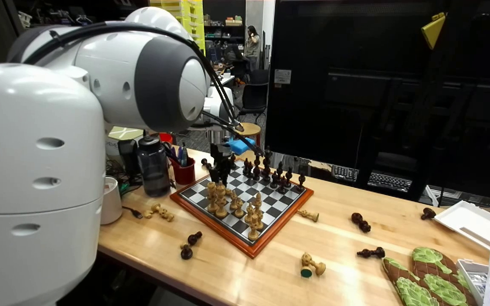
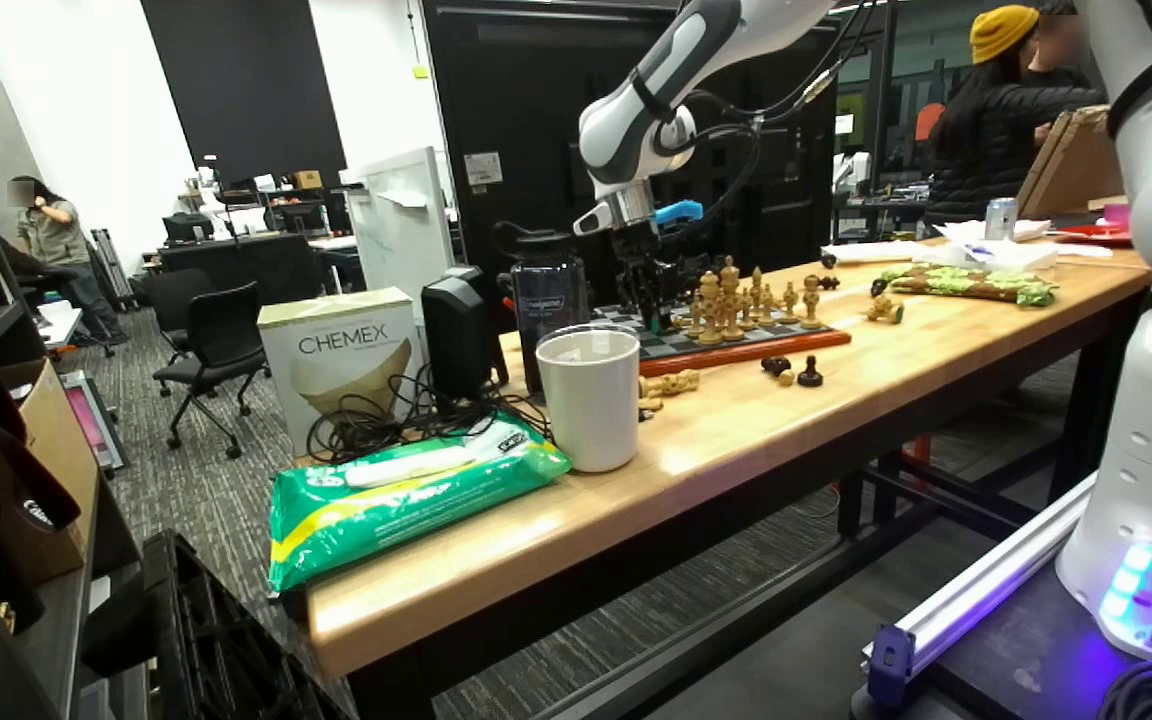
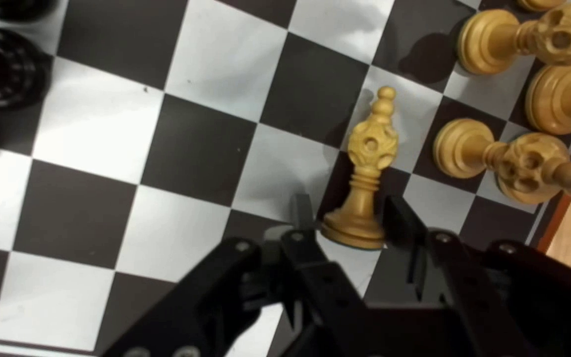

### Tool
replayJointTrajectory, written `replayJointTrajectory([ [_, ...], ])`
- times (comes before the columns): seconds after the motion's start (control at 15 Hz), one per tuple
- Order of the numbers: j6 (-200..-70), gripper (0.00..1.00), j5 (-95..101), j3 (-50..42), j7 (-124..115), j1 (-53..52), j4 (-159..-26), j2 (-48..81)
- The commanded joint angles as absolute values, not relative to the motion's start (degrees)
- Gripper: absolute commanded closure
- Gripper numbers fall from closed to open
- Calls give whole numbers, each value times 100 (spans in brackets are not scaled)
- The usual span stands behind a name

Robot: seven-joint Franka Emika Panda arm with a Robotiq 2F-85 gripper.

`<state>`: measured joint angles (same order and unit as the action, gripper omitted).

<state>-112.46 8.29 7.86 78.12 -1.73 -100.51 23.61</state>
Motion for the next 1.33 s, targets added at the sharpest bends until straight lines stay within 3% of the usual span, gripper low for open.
replayJointTrajectory([
  [0.0,-11353,91,814,791,7872,-171,-10301,2156],
  [1.27,-11276,92,1124,915,8162,-457,-9770,2445],
])
